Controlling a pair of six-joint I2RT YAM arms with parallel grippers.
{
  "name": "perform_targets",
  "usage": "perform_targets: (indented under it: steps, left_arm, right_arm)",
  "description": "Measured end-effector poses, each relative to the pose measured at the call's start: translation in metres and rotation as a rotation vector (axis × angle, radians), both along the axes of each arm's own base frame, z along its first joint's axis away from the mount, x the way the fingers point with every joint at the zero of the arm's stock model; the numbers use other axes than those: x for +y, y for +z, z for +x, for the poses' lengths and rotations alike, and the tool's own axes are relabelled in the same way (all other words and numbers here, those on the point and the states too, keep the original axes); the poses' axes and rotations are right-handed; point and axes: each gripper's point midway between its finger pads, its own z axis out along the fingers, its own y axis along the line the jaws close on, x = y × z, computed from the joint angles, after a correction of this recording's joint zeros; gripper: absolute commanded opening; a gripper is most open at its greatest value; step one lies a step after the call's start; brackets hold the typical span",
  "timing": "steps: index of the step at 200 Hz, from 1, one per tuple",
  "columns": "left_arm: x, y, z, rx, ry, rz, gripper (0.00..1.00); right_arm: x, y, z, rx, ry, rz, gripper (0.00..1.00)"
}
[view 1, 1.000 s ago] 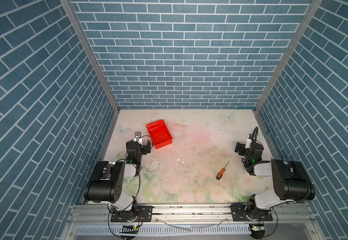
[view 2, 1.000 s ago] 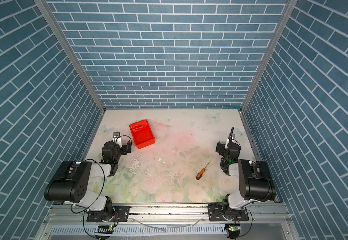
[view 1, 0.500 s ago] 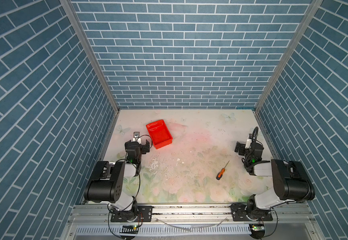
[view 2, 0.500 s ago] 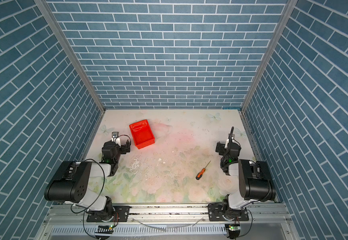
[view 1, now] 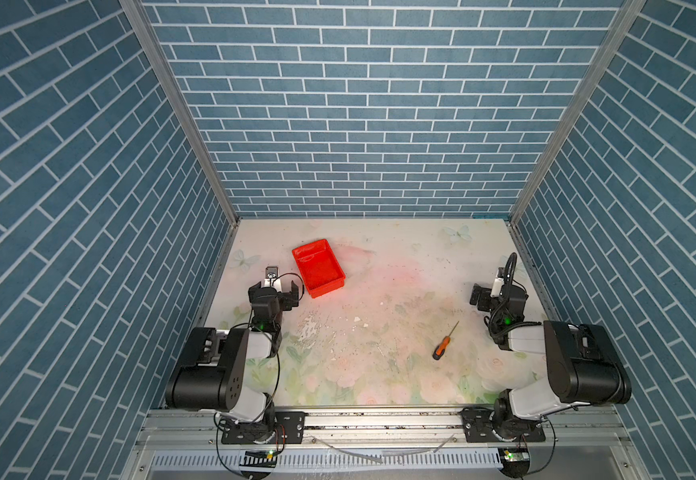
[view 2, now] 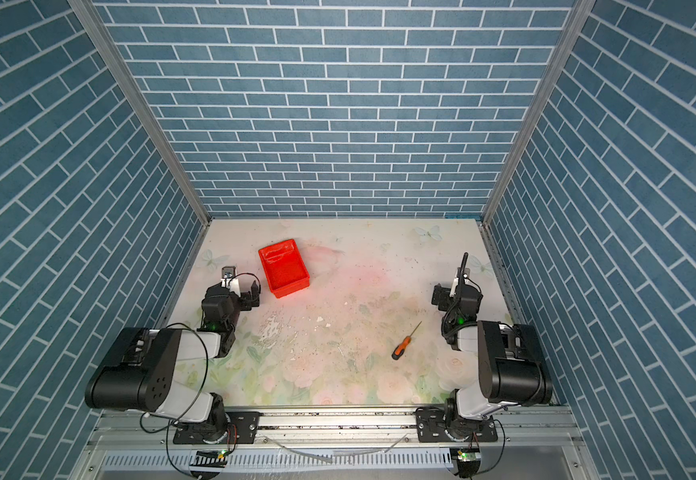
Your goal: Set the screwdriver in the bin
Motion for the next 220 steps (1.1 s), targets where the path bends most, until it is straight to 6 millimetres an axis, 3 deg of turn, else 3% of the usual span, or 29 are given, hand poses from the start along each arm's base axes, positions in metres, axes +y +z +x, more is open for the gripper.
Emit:
perform_targets:
  steps: [46,78,120,156,220]
  left_arm:
    - [-0.001,0.064,-0.014,-0.158,-0.004,-0.013,1.00]
    - [-0.016,0.089,-0.027,-0.203,-0.045,-0.022,1.00]
    - [-0.081,0.104,-0.038,-0.177,-0.222,-0.005,1.00]
    - [-0.145,0.120,-0.053,-0.159,-0.410,0.027,1.00]
    - [-0.247,0.089,-0.115,-0.043,-0.796,0.095,1.00]
  right_arm:
    - [0.000,0.034,0.000,-0.048,0.000,-0.002,0.99]
    - [0.001,0.061,-0.006,-0.080,-0.008,0.015,0.96]
    - [0.005,0.092,-0.021,-0.101,-0.051,0.102,0.95]
    - [0.022,0.098,-0.041,-0.038,-0.061,0.195,0.96]
    - [0.053,0.082,-0.073,0.209,-0.122,0.228,0.99]
